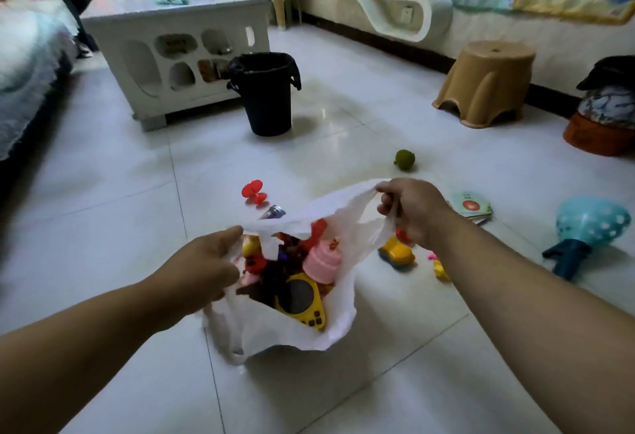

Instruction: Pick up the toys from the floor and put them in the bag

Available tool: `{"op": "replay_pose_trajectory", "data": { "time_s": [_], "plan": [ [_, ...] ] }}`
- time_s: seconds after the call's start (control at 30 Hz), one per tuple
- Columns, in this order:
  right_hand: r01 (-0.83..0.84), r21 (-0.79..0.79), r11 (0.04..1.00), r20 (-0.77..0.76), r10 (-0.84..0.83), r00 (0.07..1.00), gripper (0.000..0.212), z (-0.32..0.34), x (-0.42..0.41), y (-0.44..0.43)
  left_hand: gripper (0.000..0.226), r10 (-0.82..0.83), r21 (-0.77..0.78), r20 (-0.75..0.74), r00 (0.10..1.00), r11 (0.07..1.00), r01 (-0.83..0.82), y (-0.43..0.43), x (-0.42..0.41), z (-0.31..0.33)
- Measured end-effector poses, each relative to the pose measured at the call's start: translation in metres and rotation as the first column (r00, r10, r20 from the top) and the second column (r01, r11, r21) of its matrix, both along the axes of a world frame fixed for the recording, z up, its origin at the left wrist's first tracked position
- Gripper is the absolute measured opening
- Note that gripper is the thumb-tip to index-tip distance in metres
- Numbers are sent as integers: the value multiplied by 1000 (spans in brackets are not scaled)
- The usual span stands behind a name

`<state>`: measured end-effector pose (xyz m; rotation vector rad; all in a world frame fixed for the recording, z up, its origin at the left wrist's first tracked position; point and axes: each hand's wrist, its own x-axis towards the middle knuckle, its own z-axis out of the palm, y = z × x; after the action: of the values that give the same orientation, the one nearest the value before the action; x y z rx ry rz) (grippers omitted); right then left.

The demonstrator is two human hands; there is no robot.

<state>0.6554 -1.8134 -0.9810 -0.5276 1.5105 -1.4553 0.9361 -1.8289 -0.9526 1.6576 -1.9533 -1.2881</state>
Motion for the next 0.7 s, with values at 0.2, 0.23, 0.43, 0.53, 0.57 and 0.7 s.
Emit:
{"op": "replay_pose_trajectory", "data": {
  "time_s": [0.2,0.23,0.43,0.53,0.57,0.7],
  "plan": [
    [-284,-86,955,-209,262,942,13,66,-11,-1,63,157,148,-169,973,980,-132,-34,-14,35],
    [-321,-47,946,-257,299,919,11,72,-16,1,61,157,164,-178,971,978,-129,-36,-22,39],
    [-274,83,958,-393,284,875,16,69,-71,16,46,43,191,-313,949,981,18,-26,-92,36],
    [-175,-4,985,-331,164,929,17,61,-98,31,49,33,191,-363,931,981,39,-25,-126,30],
    [-142,-32,989,-297,126,947,14,60,-107,36,53,34,186,-375,927,982,40,-28,-135,30],
    [-82,-62,995,-278,62,959,21,53,-139,51,68,55,144,-402,914,990,4,-48,-162,32]
  ]
}}
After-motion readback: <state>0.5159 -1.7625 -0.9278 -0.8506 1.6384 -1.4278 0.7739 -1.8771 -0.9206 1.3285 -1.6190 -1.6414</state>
